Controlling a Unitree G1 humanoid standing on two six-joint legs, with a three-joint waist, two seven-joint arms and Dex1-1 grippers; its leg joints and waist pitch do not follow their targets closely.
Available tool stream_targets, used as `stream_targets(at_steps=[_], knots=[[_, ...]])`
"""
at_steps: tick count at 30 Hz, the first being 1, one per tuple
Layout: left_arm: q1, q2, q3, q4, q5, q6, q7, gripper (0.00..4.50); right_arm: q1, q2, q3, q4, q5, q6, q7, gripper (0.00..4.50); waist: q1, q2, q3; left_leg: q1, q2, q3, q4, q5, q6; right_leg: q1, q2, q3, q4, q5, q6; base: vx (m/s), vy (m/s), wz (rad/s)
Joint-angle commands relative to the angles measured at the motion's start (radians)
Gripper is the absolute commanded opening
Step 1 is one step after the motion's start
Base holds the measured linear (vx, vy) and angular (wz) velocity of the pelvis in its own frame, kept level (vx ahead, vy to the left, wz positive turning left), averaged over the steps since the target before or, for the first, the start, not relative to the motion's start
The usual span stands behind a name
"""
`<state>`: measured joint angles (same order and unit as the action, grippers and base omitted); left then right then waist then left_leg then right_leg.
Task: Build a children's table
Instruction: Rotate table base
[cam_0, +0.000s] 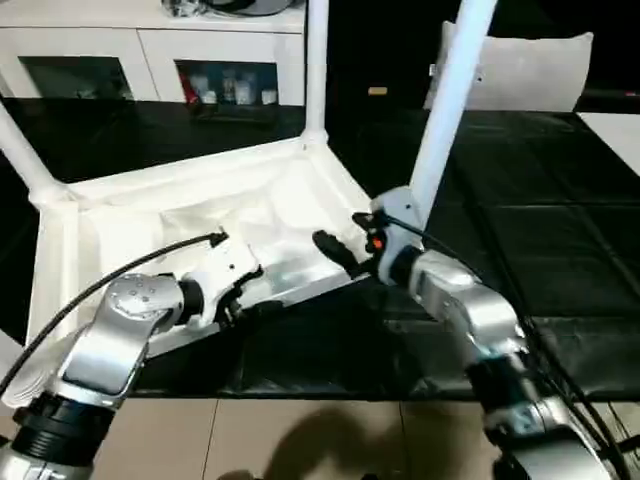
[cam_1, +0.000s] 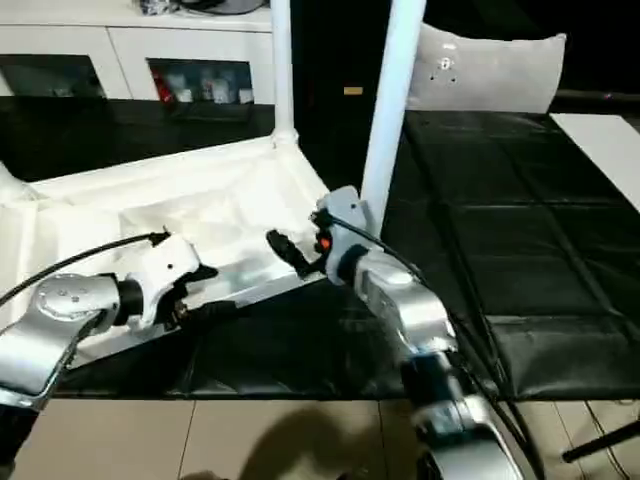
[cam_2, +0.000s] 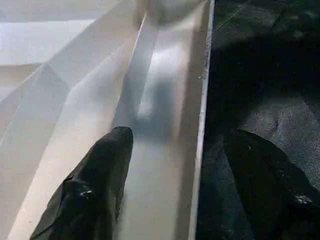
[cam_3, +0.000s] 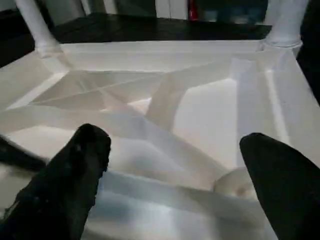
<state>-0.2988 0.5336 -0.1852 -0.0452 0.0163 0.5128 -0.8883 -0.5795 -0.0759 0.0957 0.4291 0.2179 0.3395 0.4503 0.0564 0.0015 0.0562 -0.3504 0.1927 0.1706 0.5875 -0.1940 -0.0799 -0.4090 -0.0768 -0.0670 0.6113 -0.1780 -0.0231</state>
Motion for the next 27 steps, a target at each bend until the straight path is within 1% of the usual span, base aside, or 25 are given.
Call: stream_targets(at_steps=[1,2,3,4,5,6,7,8,9,10,11,13,14,15,16,17,18,19,20,21,22,24,25,26,27], knots=[[-0.002,0.004,-0.015,-0.008,0.007,0.007,0.004,3.25,-0.055,0.013,-0.064,0.1,-0.013,-0.057,-0.086,4.5,-0.001,0.013,-0.064,0.001,0.024,-0.006,-0.071,-0.197,-0.022,0.05,-0.059,0.048,-0.068,-0.226,-0.192,0.0,0.0,0.0],[-0.001,0.004,-0.018,-0.005,0.011,0.005,0.004,3.25,-0.079,0.021,-0.085,0.149,-0.015,-0.082,-0.124,4.5,-0.001,0.014,-0.066,0.003,0.024,-0.005,-0.07,-0.192,-0.027,0.05,-0.057,0.048,-0.067,-0.216,-0.196,0.0,0.0,0.0],[-0.002,0.004,-0.02,0.001,0.016,0.004,0.005,3.25,-0.095,0.026,-0.106,0.18,-0.009,-0.097,-0.155,4.5,-0.001,0.016,-0.065,0.002,0.023,-0.005,-0.07,-0.192,-0.028,0.051,-0.054,0.048,-0.065,-0.199,-0.195,0.0,0.0,0.0],[-0.002,0.005,-0.021,0.003,0.017,0.004,0.006,3.25,-0.102,0.028,-0.115,0.192,-0.005,-0.103,-0.164,4.5,-0.002,0.016,-0.065,0.003,0.023,-0.005,-0.07,-0.19,-0.028,0.05,-0.053,0.048,-0.064,-0.189,-0.196,0.0,0.0,0.0],[-0.002,0.005,-0.021,0.003,0.017,0.004,0.006,3.25,-0.105,0.029,-0.119,0.199,-0.003,-0.106,-0.169,4.5,0.001,0.016,-0.068,0.004,0.023,-0.004,-0.068,-0.175,-0.022,0.052,-0.051,0.047,-0.06,-0.145,-0.202,0.0,0.0,0.0],[-0.002,0.005,-0.021,0.003,0.018,0.004,0.006,3.25,-0.106,0.03,-0.121,0.2,-0.002,-0.106,-0.17,4.5,0.003,0.016,-0.068,0.004,0.023,-0.003,-0.068,-0.17,-0.019,0.053,-0.05,0.047,-0.059,-0.131,-0.202,0.0,0.0,0.0],[-0.004,0.008,-0.024,0.004,0.019,0.008,0.011,3.25,-0.129,0.038,-0.159,0.239,0.015,-0.135,-0.219,4.5,0.004,0.013,-0.07,0.003,0.023,-0.003,-0.068,-0.158,-0.016,0.054,-0.053,0.048,-0.055,-0.115,-0.206,0.0,0.0,0.0],[-0.004,0.008,-0.024,0.004,0.019,0.008,0.011,3.25,-0.129,0.038,-0.159,0.239,0.015,-0.135,-0.219,4.5,0.003,0.014,-0.07,0.002,0.023,-0.004,-0.068,-0.157,-0.015,0.055,-0.052,0.047,-0.055,-0.113,-0.209,0.0,0.0,0.0],[-0.005,0.01,-0.025,0.004,0.019,0.009,0.015,3.25,-0.136,0.04,-0.17,0.254,0.017,-0.152,-0.239,4.5,0.004,0.018,-0.069,0.002,0.022,-0.003,-0.067,-0.16,-0.015,0.054,-0.051,0.046,-0.055,-0.111,-0.21,0.0,0.0,0.0],[-0.005,0.011,-0.026,0.004,0.019,0.01,0.018,3.25,-0.14,0.041,-0.177,0.264,0.018,-0.163,-0.253,4.5,0.004,0.017,-0.069,0.003,0.023,-0.003,-0.067,-0.163,-0.017,0.054,-0.052,0.046,-0.055,-0.115,-0.21,0.0,0.0,0.0],[-0.004,0.011,-0.031,0.011,0.025,0.006,0.025,3.25,-0.142,0.042,-0.183,0.273,0.017,-0.175,-0.27,4.5,0.004,0.019,-0.068,0.004,0.022,-0.002,-0.068,-0.176,-0.02,0.053,-0.051,0.046,-0.058,-0.128,-0.207,0.0,0.0,0.0],[-0.004,0.01,-0.04,0.024,0.037,-0.003,0.037,3.25,-0.144,0.041,-0.197,0.283,0.019,-0.191,-0.298,4.5,0.004,0.018,-0.068,0.003,0.021,-0.003,-0.069,-0.19,-0.023,0.054,-0.051,0.046,-0.059,-0.148,-0.196,0.0,0.0,0.0],[-0.003,0.011,-0.043,0.029,0.042,-0.007,0.044,3.25,-0.156,0.043,-0.216,0.311,0.021,-0.213,-0.315,4.5,0.004,0.017,-0.069,0.004,0.022,-0.003,-0.068,-0.194,-0.024,0.054,-0.052,0.046,-0.06,-0.153,-0.194,0.0,0.0,0.0],[-0.003,0.011,-0.043,0.029,0.042,-0.007,0.044,3.25,-0.156,0.043,-0.216,0.311,0.021,-0.213,-0.315,4.5,0.004,0.017,-0.068,0.003,0.022,-0.004,-0.069,-0.195,-0.026,0.054,-0.051,0.045,-0.059,-0.156,-0.195,0.0,0.0,0.0],[-0.003,0.008,-0.046,0.037,0.049,-0.015,0.054,3.25,-0.175,0.043,-0.247,0.356,0.027,-0.248,-0.341,4.5,0.003,0.016,-0.07,0.004,0.022,-0.004,-0.068,-0.196,-0.027,0.053,-0.052,0.045,-0.058,-0.153,-0.196,0.0,0.0,0.0],[-0.003,0.007,-0.047,0.039,0.05,-0.018,0.057,3.25,-0.179,0.043,-0.254,0.365,0.03,-0.256,-0.346,4.5,0.004,0.017,-0.068,0.004,0.022,-0.004,-0.068,-0.204,-0.026,0.052,-0.052,0.045,-0.06,-0.162,-0.197,0.0,0.0,0.0],[-0.004,0.003,-0.049,0.048,0.057,-0.027,0.067,3.25,-0.186,0.04,-0.276,0.383,0.039,-0.271,-0.364,4.5,0.004,0.017,-0.069,0.004,0.022,-0.003,-0.068,-0.202,-0.024,0.053,-0.052,0.045,-0.059,-0.159,-0.197,0.0,0.0,0.0],[-0.004,0.0,-0.051,0.055,0.063,-0.033,0.075,3.25,-0.19,0.037,-0.291,0.397,0.047,-0.284,-0.375,4.5,0.004,0.013,-0.069,0.003,0.022,-0.002,-0.068,-0.198,-0.022,0.053,-0.051,0.045,-0.059,-0.153,-0.196,0.0,0.0,0.0],[-0.004,0.0,-0.051,0.055,0.063,-0.033,0.075,3.25,-0.19,0.037,-0.291,0.397,0.047,-0.284,-0.375,4.5,0.005,0.014,-0.07,0.002,0.021,-0.003,-0.067,-0.193,-0.02,0.054,-0.052,0.045,-0.058,-0.149,-0.197,0.0,0.0,0.0],[-0.006,-0.001,-0.057,0.068,0.075,-0.047,0.093,3.25,-0.193,0.025,-0.313,0.417,0.058,-0.311,-0.398,4.5,0.005,0.011,-0.07,0.001,0.022,-0.002,-0.067,-0.185,-0.016,0.055,-0.052,0.045,-0.057,-0.142,-0.197,0.0,0.0,0.0],[-0.007,-0.002,-0.058,0.071,0.076,-0.051,0.096,3.25,-0.193,0.022,-0.317,0.419,0.061,-0.315,-0.401,4.5,0.006,0.013,-0.071,0.002,0.022,-0.003,-0.067,-0.183,-0.014,0.054,-0.053,0.045,-0.057,-0.139,-0.198,0.0,0.0,0.0],[-0.012,-0.006,-0.06,0.093,0.084,-0.072,0.11,3.25,-0.189,0.008,-0.338,0.422,0.072,-0.331,-0.416,4.5,0.008,0.013,-0.07,0.003,0.021,-0.001,-0.066,-0.183,-0.01,0.053,-0.051,0.045,-0.058,-0.14,-0.195,0.0,0.0,0.0],[-0.015,-0.009,-0.063,0.105,0.087,-0.08,0.115,3.25,-0.186,0.0,-0.347,0.421,0.074,-0.336,-0.424,4.5,0.009,0.016,-0.07,0.004,0.021,-0.001,-0.066,-0.183,-0.01,0.053,-0.05,0.045,-0.057,-0.139,-0.194,0.0,0.0,0.0],[-0.016,-0.009,-0.067,0.113,0.09,-0.086,0.117,3.25,-0.186,-0.008,-0.359,0.429,0.074,-0.346,-0.432,4.5,0.011,0.013,-0.071,0.005,0.021,0.0,-0.066,-0.181,-0.01,0.052,-0.049,0.044,-0.057,-0.135,-0.192,0.0,0.0,0.0],[-0.017,-0.009,-0.069,0.115,0.091,-0.088,0.117,3.25,-0.188,-0.011,-0.365,0.436,0.074,-0.353,-0.435,4.5,0.016,0.013,-0.071,0.005,0.022,0.0,-0.065,-0.182,-0.011,0.051,-0.05,0.045,-0.057,-0.137,-0.191,0.0,0.0,0.0]])
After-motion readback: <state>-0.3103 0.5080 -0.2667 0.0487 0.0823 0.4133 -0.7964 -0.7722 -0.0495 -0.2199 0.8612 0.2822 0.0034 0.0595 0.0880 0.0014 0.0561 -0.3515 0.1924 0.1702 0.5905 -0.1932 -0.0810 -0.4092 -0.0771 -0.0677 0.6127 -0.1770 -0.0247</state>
